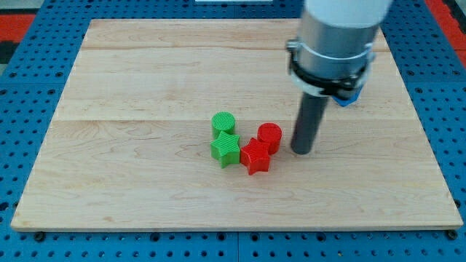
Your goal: Push the red circle slightly to left
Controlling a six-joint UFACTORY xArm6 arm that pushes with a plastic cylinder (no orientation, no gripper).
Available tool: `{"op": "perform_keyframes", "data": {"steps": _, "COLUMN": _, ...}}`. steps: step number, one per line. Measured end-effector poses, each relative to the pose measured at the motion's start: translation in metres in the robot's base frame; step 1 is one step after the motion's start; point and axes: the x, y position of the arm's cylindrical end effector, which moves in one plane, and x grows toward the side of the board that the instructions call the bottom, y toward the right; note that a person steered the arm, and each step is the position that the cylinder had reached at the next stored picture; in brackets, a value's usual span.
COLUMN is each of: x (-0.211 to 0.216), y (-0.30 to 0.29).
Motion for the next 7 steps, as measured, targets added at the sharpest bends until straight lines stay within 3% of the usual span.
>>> {"op": "perform_keyframes", "data": {"steps": 1, "x": 0.0, "y": -0.032}}
{"op": "perform_keyframes", "data": {"steps": 2, "x": 0.0, "y": -0.023}}
{"op": "perform_keyframes", "data": {"steps": 5, "x": -0.018, "y": 0.194}}
{"op": "perform_keyframes", "data": {"steps": 7, "x": -0.06, "y": 0.18}}
